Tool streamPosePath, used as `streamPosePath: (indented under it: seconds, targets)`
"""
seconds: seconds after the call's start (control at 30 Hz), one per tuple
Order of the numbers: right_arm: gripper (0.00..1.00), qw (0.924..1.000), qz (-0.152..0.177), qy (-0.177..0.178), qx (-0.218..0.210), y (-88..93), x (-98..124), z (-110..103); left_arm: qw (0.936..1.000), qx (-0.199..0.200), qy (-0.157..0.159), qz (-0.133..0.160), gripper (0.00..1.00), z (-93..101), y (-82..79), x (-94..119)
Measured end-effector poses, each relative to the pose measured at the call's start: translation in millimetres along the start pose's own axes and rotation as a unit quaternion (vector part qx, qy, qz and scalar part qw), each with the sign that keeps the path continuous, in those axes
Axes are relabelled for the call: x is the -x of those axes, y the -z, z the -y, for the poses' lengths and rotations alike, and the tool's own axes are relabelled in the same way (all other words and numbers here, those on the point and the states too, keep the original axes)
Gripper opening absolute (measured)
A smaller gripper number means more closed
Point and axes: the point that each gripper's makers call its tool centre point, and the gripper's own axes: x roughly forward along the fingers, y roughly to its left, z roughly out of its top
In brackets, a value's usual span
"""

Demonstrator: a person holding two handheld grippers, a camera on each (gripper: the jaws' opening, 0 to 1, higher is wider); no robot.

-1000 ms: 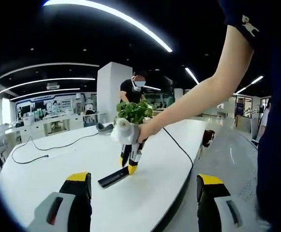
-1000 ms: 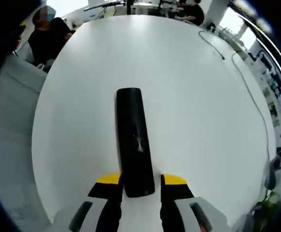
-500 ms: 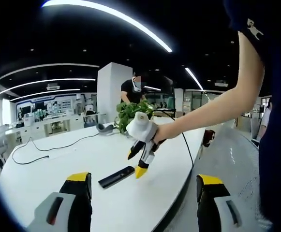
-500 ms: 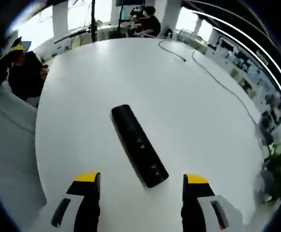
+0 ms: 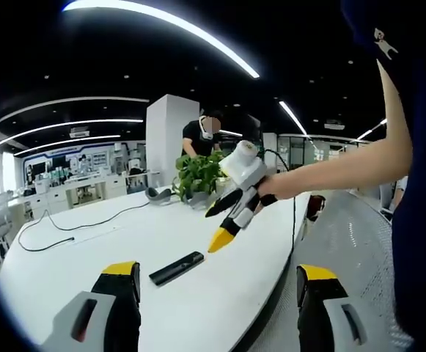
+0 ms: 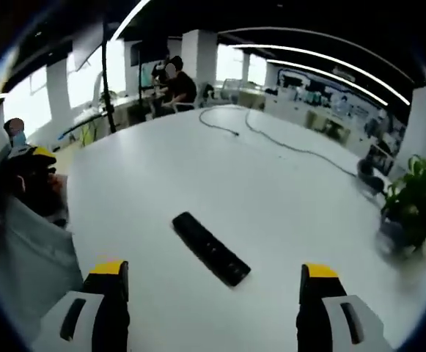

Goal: Press the specified remote control buttons in sequence, fully releasing each button before pressing the next.

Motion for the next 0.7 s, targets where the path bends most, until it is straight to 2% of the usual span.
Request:
streamPosePath:
  seconds: [0.1, 0.27, 0.47, 0.53, 0.63, 0.7]
  targets:
    - [0.99, 0.9997, 0.009, 0.007, -0.020, 1.1, 15, -3, 1.0000, 0.003, -0.003, 0.000, 0.96, -1.2, 0.1, 0]
    - [0.99, 0.9975, 0.043, 0.034, -0.045, 0.1, 41, 3, 1.0000, -0.001, -0.007, 0.004, 0.97, -2.0, -1.6, 0]
    - [0.99, 0.9923, 0.071, 0.067, -0.076, 7.7, 68, 1, 0.9995, -0.003, -0.029, 0.015, 1.00, -9.6, -5.9, 2]
    - [0.99, 0.9919, 0.071, 0.071, -0.077, 11.4, 75, -1, 0.9995, -0.002, -0.028, 0.017, 1.00, -9.1, -6.6, 2]
    - [0.99, 0.9914, 0.053, 0.092, -0.076, 24.6, 85, 3, 0.9993, -0.006, -0.029, 0.021, 1.00, -9.0, -8.5, 3]
    - [0.99, 0.9899, 0.060, 0.097, -0.084, 26.6, 92, 4, 0.9992, -0.009, -0.030, 0.025, 1.00, -9.0, -9.9, 3]
